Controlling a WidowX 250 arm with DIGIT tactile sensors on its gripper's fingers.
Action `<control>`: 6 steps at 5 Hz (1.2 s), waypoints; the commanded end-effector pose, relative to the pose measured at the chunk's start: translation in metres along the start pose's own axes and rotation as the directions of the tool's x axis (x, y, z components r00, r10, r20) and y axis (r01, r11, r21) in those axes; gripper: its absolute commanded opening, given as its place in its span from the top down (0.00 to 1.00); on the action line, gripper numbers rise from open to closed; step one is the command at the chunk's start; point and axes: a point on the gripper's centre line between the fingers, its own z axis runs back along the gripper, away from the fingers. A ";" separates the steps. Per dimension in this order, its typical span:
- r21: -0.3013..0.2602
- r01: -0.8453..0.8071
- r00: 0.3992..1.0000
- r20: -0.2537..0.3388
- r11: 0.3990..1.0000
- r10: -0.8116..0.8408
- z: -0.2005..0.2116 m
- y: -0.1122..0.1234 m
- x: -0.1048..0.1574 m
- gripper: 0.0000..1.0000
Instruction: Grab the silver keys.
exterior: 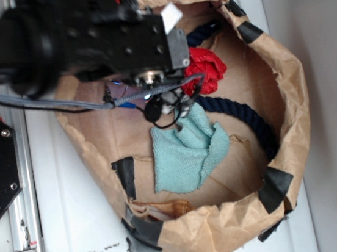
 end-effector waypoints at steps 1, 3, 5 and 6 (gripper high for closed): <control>-0.007 -0.017 1.000 -0.013 1.000 0.017 -0.003 0.017 0.002 0.00; -0.044 -0.014 1.000 0.009 0.999 0.014 0.001 0.019 -0.005 1.00; -0.044 -0.004 1.000 0.007 0.999 0.004 0.000 0.024 -0.010 1.00; -0.040 0.000 1.000 0.004 0.999 0.000 -0.002 0.025 -0.011 1.00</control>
